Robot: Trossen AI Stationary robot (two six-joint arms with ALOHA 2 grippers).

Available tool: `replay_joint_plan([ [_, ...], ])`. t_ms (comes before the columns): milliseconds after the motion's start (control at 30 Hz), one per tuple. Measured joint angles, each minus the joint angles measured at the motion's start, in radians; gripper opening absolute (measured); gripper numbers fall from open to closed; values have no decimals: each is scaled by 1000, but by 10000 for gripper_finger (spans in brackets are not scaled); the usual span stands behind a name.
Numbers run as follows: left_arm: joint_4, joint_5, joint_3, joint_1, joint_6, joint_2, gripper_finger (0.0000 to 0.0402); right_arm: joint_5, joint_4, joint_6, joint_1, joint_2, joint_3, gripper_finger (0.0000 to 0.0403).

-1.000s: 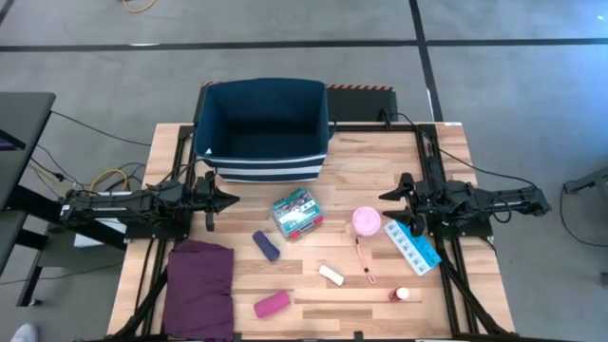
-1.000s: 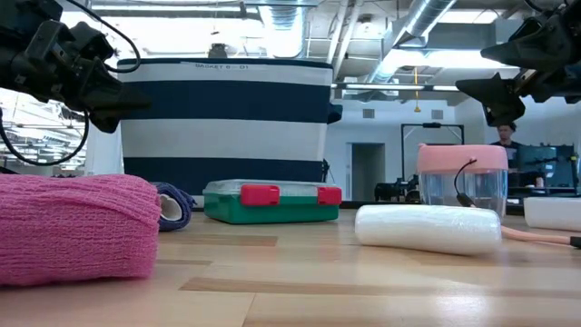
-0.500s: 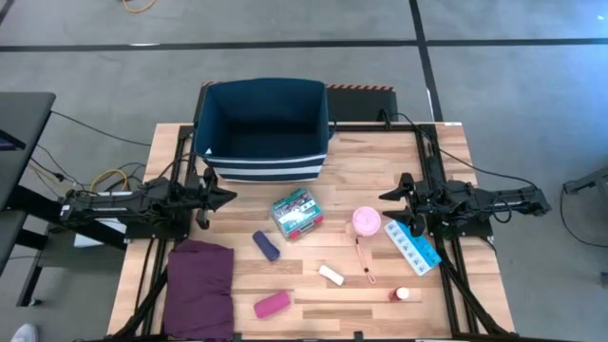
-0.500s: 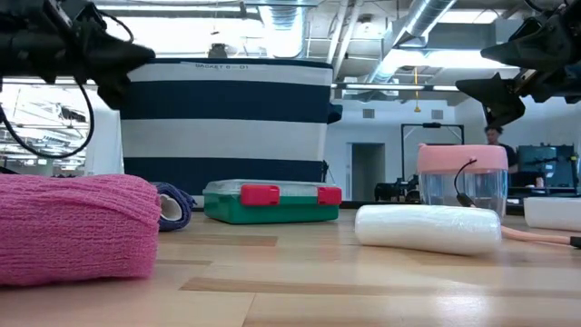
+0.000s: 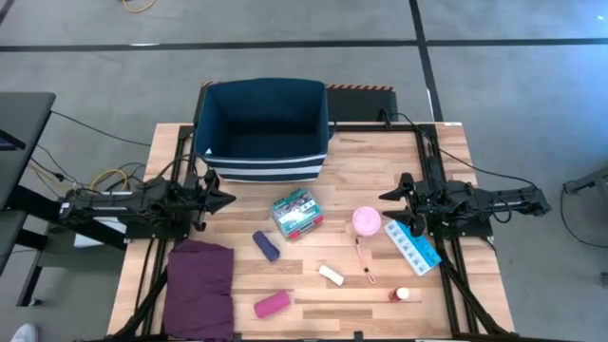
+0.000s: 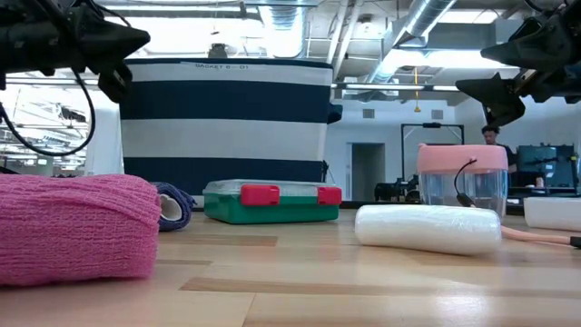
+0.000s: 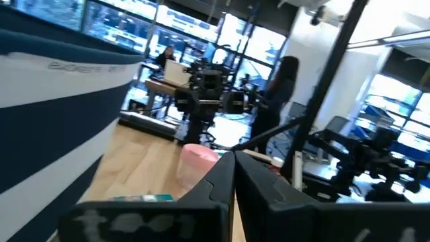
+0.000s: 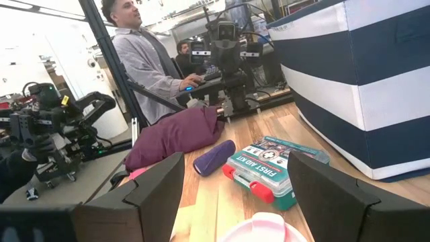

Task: Pick & place medical supplies in basket/bin
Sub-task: Put the violet bandage into the blue bin

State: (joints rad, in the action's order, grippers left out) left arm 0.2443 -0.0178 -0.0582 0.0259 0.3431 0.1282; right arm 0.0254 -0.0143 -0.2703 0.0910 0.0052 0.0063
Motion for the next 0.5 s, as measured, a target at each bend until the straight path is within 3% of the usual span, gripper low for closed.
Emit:
replay_joint_plan([
  [267, -59, 127, -1, -4, 2, 20, 0, 0, 0, 0, 0, 0, 0, 260],
  [500, -147, 139, -2, -4, -5, 20, 0, 0, 0, 15, 0, 0, 0, 260],
])
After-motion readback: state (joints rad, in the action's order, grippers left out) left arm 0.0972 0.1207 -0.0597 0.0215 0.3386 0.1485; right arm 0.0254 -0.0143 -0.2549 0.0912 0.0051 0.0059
